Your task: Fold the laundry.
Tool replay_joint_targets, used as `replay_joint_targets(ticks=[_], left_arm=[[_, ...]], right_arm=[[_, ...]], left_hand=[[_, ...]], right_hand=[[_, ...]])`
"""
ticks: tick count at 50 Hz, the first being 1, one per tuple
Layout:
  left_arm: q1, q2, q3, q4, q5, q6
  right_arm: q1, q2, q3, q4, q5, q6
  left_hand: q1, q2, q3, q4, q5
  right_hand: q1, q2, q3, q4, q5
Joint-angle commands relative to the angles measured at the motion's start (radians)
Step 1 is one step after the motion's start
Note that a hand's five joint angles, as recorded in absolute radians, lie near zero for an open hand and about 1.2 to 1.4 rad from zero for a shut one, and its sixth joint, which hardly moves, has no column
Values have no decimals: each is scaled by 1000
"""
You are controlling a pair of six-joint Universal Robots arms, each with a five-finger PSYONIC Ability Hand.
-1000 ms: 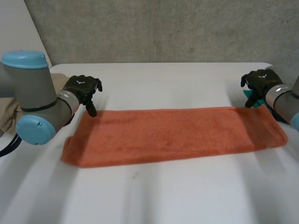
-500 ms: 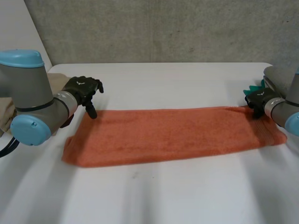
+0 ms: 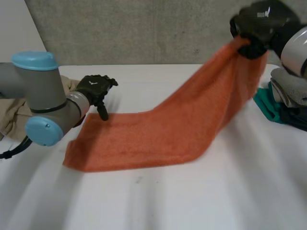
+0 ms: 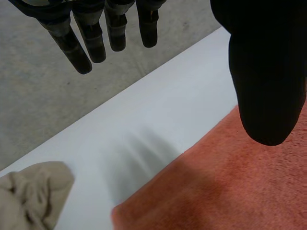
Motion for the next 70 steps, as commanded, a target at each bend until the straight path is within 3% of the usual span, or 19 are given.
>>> replay_joint_targets(ticks=[1, 11, 14, 15, 20, 24, 26, 31, 36, 41, 47, 51, 56, 63, 67, 70], left_arm=[[-39, -80, 58, -1, 41, 5], [-110, -160, 147, -9, 65, -15], [-119, -163, 160, -26, 65, -21], [-114, -157, 167, -37, 52, -32], [-49, -97, 189, -15, -59, -50], [8, -14, 245, 95, -116, -53], [21, 24, 269, 139, -108, -55], [30, 147, 342, 317, -82, -94], [30, 221, 344, 390, -108, -125], [45, 271, 229, 374, -134, -116], [74, 302, -67, 365, -136, -72], [88, 244, -265, 359, -85, -18], [105, 105, -362, 332, -33, 85], [146, 12, -328, 189, -66, 224], [177, 43, -328, 140, -56, 235], [191, 64, -336, 132, -33, 240]], right_arm=[[32, -229, 30, -50, -99, 195], [-43, -366, 27, -128, -137, 436], [-80, -346, 27, -148, -134, 447], [-103, -314, 27, -153, -133, 446], [-140, -177, 36, -154, -126, 412], [-142, -36, 4, -164, -80, 319], [-137, 21, -36, -176, -39, 286], [-79, 180, -243, -277, 160, 236], [-45, 254, -372, -389, 256, 234], [-23, 265, -352, -398, 259, 232], [-43, 240, -127, -398, 234, 229], [-66, 249, 81, -398, 167, 200], [-76, 292, 267, -409, 115, 113], [-100, 386, 367, -415, 111, -4], [-114, 377, 378, -404, 121, 7], [-122, 363, 384, -403, 125, 27]], left_hand=[[-36, -30, -42, -30, -51], [33, 39, 27, 40, 18], [971, 977, 965, 977, 956], [1183, 1189, 1178, 1190, 1169], [1185, 1191, 1180, 1192, 1171], [1185, 1191, 1180, 1192, 1171], [1185, 1191, 1180, 1192, 1171], [1185, 1191, 1180, 1192, 1171], [1185, 1191, 1180, 1192, 1171], [1185, 1191, 1180, 1192, 1171], [1185, 1191, 1180, 1192, 1171], [1185, 1191, 1180, 1192, 1171], [1185, 1191, 1180, 1192, 1171], [908, 914, 902, 914, 893], [530, 536, 524, 536, 515], [452, 458, 447, 459, 437]], right_hand=[[251, 221, 205, 198, 258], [251, 221, 205, 198, 258], [251, 221, 205, 198, 258], [251, 221, 205, 198, 258], [251, 221, 205, 198, 258], [251, 221, 205, 198, 258], [251, 221, 205, 198, 258], [251, 221, 205, 198, 258], [251, 221, 205, 198, 258], [251, 221, 205, 198, 258], [251, 221, 205, 198, 258], [251, 221, 205, 198, 258], [251, 221, 205, 198, 258], [251, 221, 205, 198, 258], [251, 221, 205, 198, 258], [251, 221, 205, 198, 258]])
